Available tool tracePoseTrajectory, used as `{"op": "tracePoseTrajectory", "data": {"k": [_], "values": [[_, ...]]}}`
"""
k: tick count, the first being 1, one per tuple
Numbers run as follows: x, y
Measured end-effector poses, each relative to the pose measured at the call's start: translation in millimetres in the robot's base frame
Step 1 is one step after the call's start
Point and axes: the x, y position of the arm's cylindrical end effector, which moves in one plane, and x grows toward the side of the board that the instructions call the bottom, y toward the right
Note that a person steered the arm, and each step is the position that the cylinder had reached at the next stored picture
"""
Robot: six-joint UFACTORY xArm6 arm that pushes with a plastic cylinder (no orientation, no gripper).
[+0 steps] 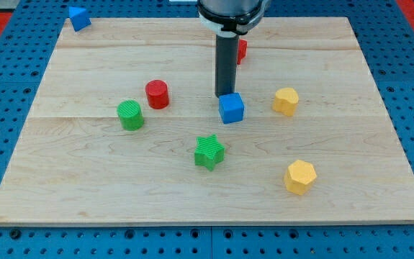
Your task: Point at the red star
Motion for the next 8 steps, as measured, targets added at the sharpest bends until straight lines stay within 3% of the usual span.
{"op": "tracePoseTrajectory", "data": {"k": [8], "values": [[-18.1, -13.8]]}}
